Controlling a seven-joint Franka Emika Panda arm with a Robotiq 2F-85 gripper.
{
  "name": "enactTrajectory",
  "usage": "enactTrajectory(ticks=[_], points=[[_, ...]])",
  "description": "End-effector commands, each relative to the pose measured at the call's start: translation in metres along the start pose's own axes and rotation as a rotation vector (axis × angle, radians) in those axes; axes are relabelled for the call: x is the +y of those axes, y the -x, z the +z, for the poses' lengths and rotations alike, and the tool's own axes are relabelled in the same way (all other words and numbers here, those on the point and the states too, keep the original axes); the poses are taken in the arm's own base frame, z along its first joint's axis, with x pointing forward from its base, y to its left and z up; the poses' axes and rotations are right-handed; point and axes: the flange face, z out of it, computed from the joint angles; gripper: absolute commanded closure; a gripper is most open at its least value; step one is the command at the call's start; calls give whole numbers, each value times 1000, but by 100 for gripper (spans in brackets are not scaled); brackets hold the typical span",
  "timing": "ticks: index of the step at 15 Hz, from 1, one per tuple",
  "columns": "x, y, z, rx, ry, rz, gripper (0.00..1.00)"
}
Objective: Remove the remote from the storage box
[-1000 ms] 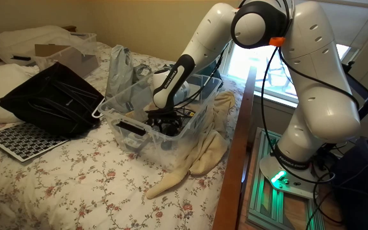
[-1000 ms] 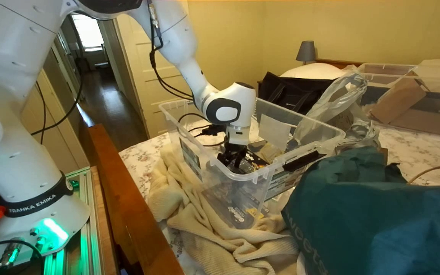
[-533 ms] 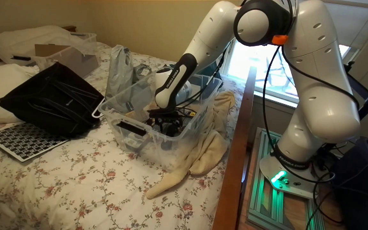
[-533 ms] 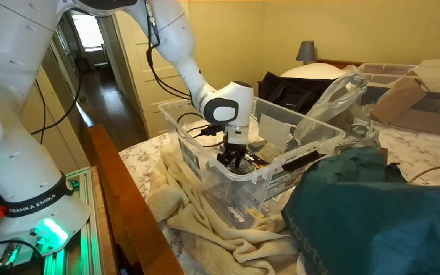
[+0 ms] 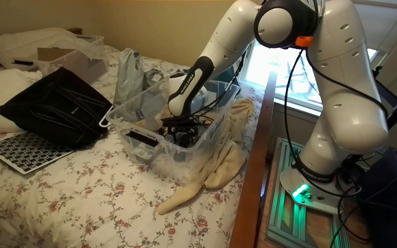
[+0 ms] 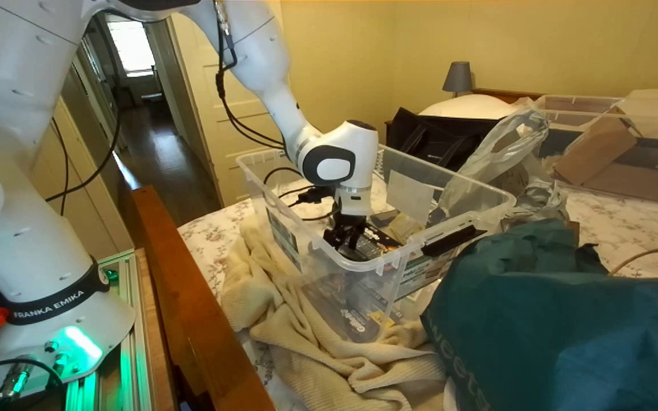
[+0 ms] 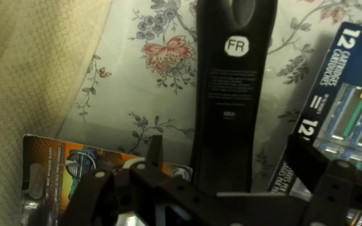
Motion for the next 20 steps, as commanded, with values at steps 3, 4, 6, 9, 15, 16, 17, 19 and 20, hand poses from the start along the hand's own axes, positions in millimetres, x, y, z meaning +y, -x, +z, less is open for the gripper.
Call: enactTrajectory(ticks=[3,4,6,9,15,16,17,19,20], points=[[10,2,-1,-47,33,-49,0],[9,2,1,-55,40,-60,0],[6,2,3,-67,55,-75,0],[1,5,8,-84,66,-90,0],[-8,9,19,-97,47,-61,47],[-10,9,20,-100,39,-54,53],[-11,10,21,-101,36,-47,61],[-13,10,23,-105,29,-37,74],[-13,10,24,-108,27,-35,74]])
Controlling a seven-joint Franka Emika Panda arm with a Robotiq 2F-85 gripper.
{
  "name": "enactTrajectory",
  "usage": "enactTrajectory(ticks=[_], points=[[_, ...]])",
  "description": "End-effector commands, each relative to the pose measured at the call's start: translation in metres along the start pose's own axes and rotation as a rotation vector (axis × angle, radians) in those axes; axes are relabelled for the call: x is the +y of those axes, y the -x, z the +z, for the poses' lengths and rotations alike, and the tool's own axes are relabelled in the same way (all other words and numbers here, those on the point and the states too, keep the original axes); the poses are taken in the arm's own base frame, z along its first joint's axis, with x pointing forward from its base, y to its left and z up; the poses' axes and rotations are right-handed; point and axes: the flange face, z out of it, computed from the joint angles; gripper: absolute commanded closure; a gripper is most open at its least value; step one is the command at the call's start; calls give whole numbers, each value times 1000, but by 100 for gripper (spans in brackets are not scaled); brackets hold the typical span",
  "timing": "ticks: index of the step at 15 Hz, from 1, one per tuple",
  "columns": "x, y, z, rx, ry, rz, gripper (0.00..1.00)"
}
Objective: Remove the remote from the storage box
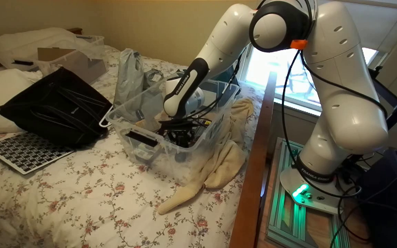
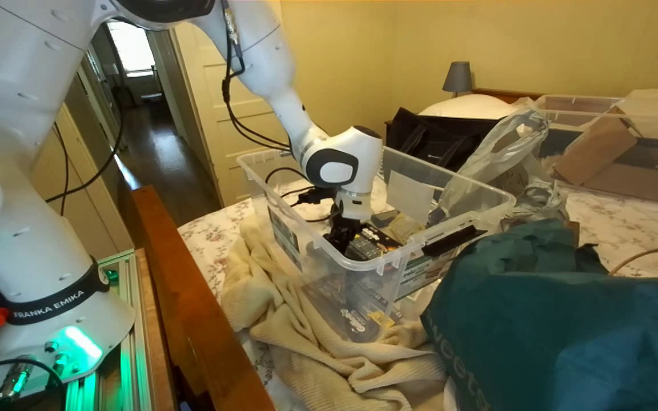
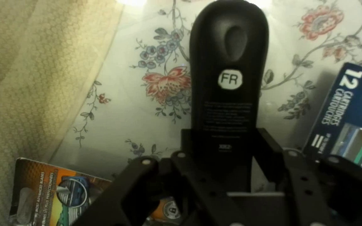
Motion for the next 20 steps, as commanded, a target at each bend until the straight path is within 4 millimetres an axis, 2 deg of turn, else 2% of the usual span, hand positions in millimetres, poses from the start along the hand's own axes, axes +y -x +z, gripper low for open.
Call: enactTrajectory(ticks=[1,4,7,14,20], points=[[-4,1,11,-31,-18,8,74],[-3,0,9,-69,-50,-4,74],[4,-2,-2,-74,-79,-8,74],[19,-1,-31,-52,-153,-40,74],[33,10,-66,-28,-172,-70,74]])
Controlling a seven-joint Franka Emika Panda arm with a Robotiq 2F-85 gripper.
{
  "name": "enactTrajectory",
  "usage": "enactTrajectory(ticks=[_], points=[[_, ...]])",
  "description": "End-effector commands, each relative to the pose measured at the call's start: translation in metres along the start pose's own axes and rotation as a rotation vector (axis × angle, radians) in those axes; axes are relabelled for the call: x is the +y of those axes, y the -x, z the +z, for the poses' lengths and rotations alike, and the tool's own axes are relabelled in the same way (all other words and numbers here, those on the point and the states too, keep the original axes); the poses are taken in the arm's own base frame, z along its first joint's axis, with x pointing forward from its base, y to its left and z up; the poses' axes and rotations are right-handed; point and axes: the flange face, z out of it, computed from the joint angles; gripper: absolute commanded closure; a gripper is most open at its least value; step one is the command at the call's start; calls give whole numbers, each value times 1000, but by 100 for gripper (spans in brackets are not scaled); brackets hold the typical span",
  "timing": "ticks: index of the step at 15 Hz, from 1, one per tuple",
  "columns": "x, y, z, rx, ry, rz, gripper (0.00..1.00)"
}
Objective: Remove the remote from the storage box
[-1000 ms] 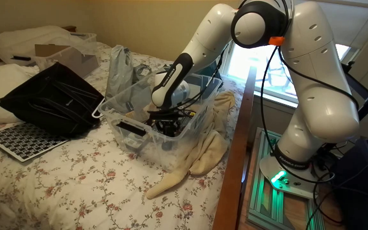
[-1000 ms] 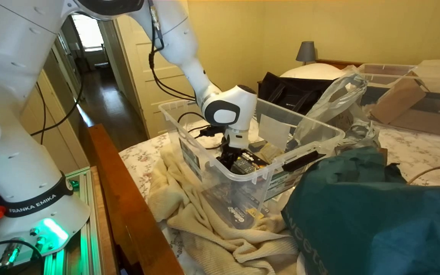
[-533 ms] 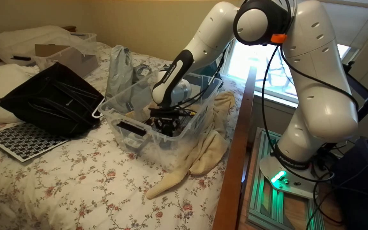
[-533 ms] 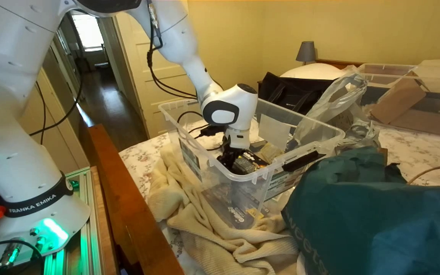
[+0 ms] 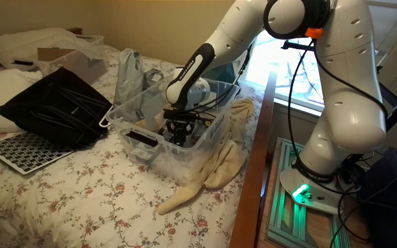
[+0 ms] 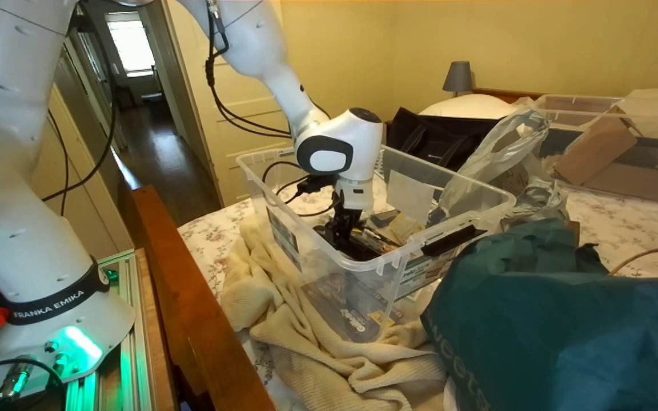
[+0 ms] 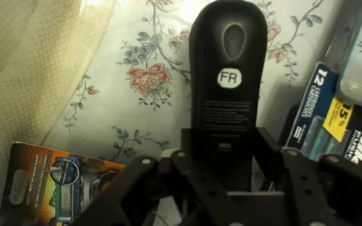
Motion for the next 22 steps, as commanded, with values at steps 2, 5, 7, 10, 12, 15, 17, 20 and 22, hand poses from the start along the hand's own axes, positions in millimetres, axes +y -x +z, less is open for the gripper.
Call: enactTrajectory(ticks=[2,5,7,10,12,15,17,20,22], points=[[17,19,-37,11,-25,-30,74],[22,25,-54,11,-32,-33,74],[25,28,-63,5,-35,-28,74],[29,33,-77,17,-51,-20,74],[31,39,-94,55,-78,-8,74],[28,48,-122,131,-127,-15,74],[20,53,-142,180,-161,-29,74],[8,63,-173,250,-213,-62,74],[1,68,-194,295,-261,-84,74]])
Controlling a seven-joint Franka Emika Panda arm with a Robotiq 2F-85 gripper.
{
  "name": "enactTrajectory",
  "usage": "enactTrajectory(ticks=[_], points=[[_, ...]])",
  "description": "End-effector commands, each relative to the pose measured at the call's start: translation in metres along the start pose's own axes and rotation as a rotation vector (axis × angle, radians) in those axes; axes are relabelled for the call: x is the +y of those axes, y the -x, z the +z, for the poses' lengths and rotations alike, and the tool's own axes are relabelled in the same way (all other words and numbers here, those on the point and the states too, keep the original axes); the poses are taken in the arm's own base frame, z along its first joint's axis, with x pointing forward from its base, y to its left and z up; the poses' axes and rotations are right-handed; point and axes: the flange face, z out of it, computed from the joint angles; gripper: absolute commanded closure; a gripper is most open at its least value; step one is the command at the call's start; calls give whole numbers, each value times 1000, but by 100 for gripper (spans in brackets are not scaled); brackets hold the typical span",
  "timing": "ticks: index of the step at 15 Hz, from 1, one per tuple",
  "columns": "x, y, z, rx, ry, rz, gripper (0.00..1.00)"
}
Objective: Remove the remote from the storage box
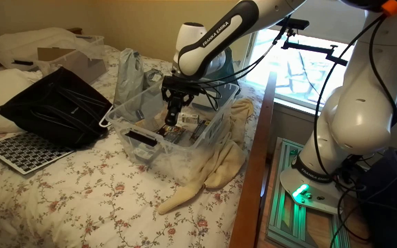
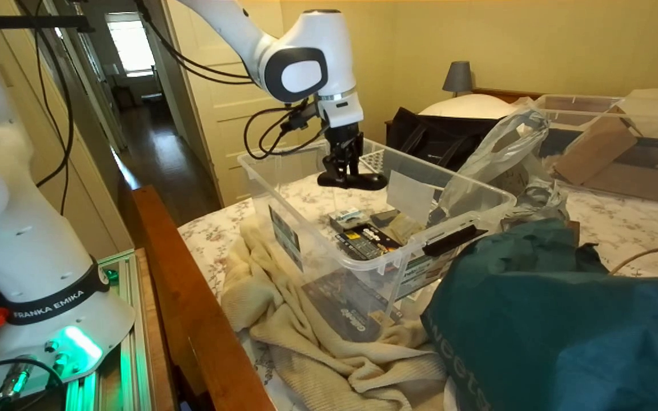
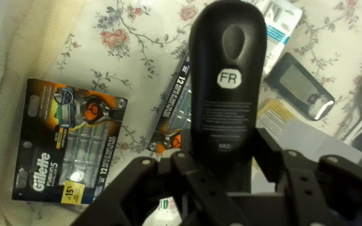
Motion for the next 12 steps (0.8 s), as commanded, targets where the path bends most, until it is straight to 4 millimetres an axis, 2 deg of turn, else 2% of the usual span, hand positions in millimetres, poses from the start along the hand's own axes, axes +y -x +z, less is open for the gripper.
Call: enactTrajectory(ticks=[1,4,5,6,12], points=[[-13,1,-37,83,-80,-26,74],[-27,-4,-58,130,-140,-54,74],[-20,-5,-43,96,-106,-49,74],[-22,-5,-46,100,-113,-50,49],[-18,-6,-40,95,-102,-49,49]])
